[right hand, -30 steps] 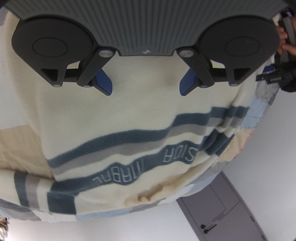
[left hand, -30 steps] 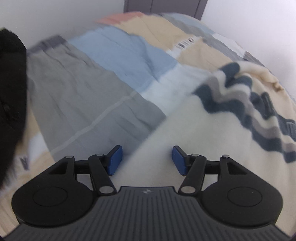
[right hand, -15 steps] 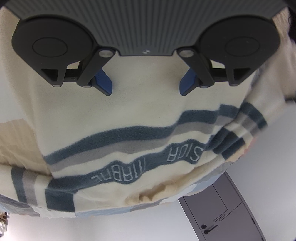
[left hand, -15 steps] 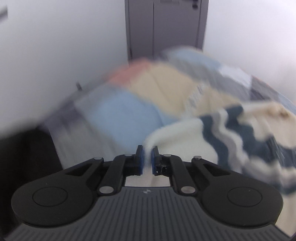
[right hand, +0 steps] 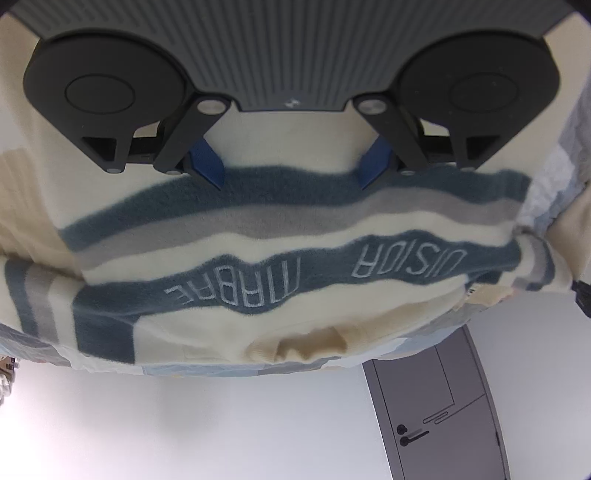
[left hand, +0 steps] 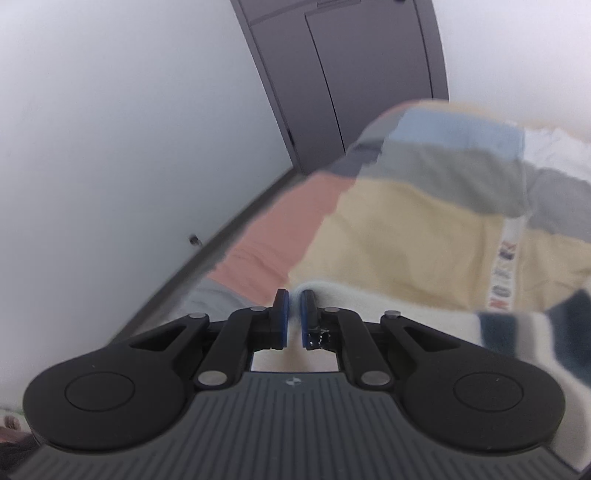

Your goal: Fold large clothes

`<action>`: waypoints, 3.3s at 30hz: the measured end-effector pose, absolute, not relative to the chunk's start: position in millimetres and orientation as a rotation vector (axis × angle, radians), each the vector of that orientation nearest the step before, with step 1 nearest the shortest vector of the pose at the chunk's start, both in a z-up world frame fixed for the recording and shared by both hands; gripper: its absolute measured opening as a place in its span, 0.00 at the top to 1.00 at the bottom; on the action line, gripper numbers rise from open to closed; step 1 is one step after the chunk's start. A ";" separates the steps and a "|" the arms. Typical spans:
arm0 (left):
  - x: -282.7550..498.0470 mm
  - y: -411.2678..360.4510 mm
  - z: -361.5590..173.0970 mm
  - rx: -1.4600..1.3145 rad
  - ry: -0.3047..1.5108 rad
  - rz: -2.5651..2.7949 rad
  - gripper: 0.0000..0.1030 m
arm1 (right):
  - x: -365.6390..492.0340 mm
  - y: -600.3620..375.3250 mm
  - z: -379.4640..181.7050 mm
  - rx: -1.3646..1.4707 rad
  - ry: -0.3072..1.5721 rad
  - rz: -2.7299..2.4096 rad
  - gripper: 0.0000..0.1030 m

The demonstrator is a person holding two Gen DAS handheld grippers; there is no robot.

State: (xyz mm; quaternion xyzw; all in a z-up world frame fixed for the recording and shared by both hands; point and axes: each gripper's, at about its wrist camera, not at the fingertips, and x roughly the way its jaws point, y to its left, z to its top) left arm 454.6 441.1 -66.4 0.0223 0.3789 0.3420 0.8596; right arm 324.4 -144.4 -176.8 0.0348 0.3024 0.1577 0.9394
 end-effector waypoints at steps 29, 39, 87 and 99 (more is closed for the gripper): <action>292.5 468.7 -150.1 -0.453 0.763 0.927 0.32 | 318.4 -134.0 -185.3 0.024 0.556 0.325 0.21; 315.1 499.2 -98.3 -0.193 0.707 0.953 0.88 | 320.5 -131.6 -186.3 0.059 0.574 0.286 0.22; 146.3 106.4 -137.0 -0.676 0.845 0.338 0.31 | 224.7 -327.9 -139.0 0.446 0.720 -0.127 0.21; 116.3 118.8 -176.7 -0.816 0.820 0.393 0.30 | 221.0 -321.4 -186.9 0.742 0.913 0.010 0.48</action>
